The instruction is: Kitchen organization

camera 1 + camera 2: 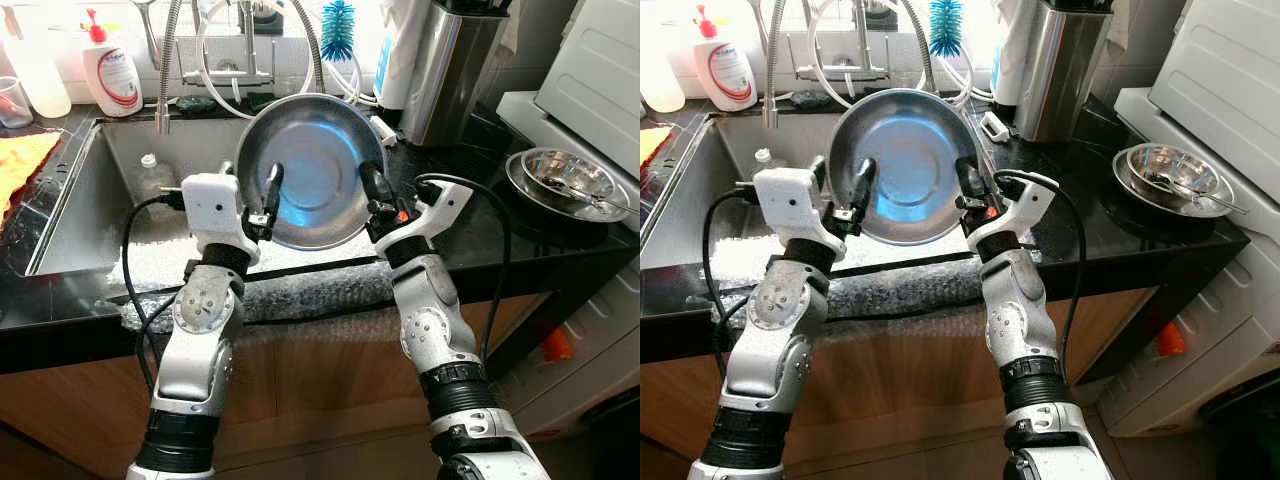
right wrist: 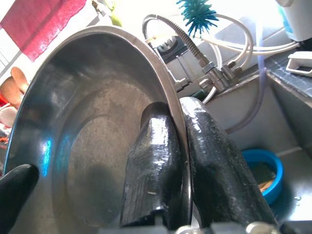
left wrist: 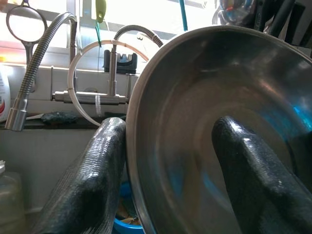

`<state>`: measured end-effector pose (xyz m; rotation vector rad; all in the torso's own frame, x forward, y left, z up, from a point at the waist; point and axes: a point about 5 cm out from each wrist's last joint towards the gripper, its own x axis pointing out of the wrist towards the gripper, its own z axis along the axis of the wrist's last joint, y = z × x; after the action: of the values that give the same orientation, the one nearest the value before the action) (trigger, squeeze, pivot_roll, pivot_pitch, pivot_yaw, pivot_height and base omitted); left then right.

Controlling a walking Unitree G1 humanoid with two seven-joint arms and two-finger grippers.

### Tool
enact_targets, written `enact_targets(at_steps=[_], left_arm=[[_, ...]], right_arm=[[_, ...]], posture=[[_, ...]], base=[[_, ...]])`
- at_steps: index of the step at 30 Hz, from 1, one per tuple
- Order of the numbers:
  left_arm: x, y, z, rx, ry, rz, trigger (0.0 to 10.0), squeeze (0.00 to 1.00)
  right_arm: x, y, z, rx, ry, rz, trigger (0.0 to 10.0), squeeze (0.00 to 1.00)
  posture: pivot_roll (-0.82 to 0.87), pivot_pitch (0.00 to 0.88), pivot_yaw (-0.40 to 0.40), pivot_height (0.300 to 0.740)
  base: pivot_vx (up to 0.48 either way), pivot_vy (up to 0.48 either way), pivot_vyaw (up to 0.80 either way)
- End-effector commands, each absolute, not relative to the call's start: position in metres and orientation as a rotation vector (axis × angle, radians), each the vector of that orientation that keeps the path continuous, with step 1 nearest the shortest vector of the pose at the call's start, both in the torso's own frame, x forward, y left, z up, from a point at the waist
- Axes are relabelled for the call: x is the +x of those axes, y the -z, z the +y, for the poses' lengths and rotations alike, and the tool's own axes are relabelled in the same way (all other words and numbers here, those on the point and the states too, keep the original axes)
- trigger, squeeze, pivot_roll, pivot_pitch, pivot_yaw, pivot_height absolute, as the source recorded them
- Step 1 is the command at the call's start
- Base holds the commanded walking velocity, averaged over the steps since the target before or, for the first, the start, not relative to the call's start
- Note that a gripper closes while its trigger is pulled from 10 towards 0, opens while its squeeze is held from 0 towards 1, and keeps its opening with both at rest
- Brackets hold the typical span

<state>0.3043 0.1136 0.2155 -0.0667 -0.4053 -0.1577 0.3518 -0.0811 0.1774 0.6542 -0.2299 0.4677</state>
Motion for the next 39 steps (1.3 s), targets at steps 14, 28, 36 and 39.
enact_targets(at_steps=[14,28,36,39], left_arm=[[0.307,-0.223,0.123,-0.147,0.097,-0.448,0.0,0.00],[0.306,-0.219,0.115,-0.153,0.141,-0.429,0.0,0.00],[0.305,-0.221,0.116,-0.160,0.137,-0.438,0.0,0.00],[0.305,-0.221,0.116,-0.160,0.138,-0.439,0.0,0.00]], right_arm=[[0.345,-0.183,-0.066,0.712,-0.520,-0.243,10.0,0.00],[0.345,-0.182,-0.066,0.706,-0.526,-0.239,10.0,0.00],[0.345,-0.182,-0.067,0.693,-0.525,-0.235,10.0,0.00],[0.345,-0.181,-0.066,0.687,-0.524,-0.230,10.0,0.00]], posture=[[0.04,0.000,-0.102,0.740],[0.04,0.000,-0.103,0.740],[0.04,0.000,-0.107,0.740],[0.04,0.000,-0.107,0.740]], base=[[0.000,0.000,0.00],[0.000,0.000,0.00],[0.000,0.000,0.00],[0.000,0.000,0.00]])
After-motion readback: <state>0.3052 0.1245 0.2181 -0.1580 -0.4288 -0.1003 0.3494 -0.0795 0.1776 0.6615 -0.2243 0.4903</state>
